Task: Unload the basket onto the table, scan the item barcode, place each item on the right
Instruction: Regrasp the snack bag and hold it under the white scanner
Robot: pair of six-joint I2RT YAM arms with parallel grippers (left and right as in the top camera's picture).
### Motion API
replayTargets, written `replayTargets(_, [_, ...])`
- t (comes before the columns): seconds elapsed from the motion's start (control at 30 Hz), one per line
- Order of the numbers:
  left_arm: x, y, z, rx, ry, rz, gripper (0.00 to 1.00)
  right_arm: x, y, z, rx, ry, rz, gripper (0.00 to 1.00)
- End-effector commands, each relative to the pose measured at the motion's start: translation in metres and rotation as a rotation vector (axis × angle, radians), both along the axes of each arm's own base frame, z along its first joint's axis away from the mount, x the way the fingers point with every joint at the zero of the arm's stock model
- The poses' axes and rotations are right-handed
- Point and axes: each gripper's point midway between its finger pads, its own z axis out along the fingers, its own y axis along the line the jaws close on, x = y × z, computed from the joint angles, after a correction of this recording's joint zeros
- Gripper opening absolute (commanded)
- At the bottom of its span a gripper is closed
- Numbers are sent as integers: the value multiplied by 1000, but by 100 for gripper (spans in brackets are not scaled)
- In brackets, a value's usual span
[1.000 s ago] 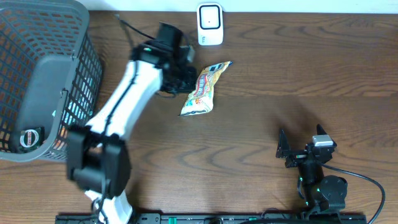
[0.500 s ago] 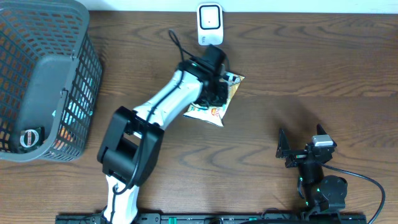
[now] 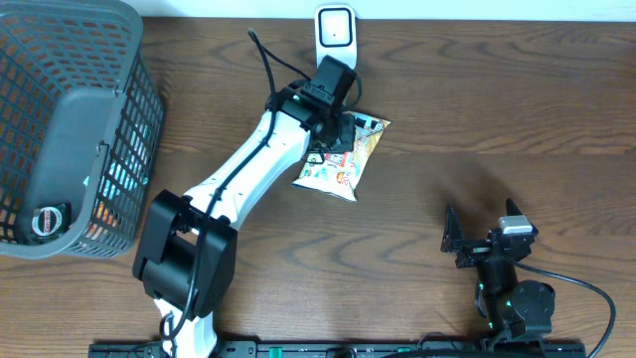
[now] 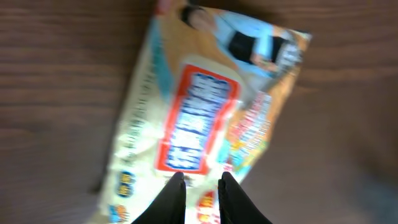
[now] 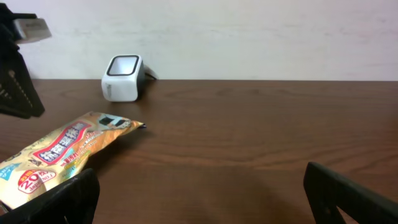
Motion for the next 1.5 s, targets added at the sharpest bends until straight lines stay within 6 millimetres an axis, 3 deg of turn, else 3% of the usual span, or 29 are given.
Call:
replayTargets(0.0, [2,20,-18,111,-7,36,19,0,-3,-2,6,7,-16,99])
replayTargets(0.2, [-22,34,-67,182,113,37,19,0,-3,-2,6,7,-16,99])
replayTargets(0.3, [-32,38,-78,203,156,34,19,0,-3,-2,6,7,-16,99])
replayTargets(0.5, [-51,13,-78,110,231,-13,19,0,-3,-2,6,7,-16,99])
replayTargets(0.63, [-50,-4,-56,0,243,14,19,0,-3,-2,6,7,-16,99])
replayTargets(0.77, [-34,-19,-13,-90,156,22,19,0,-3,-2,6,7,-16,99])
replayTargets(0.83, [-20,-14,5,-79,61,36,19,0,-3,-2,6,7,-16,99])
replayTargets(1.0, [2,8,21,30,-92,77,19,0,-3,-2,6,7,-16,99])
replayTargets(1.23, [31,13,8,138,-215,26,19,0,-3,-2,6,7,-16,99])
replayTargets(1.4, [45,8,-33,168,-200,28,24,0,-3,-2,6,7,-16,99])
replayTargets(1.47, [54,15,-54,219,-208,52,25,0,-3,-2,6,7,-16,99])
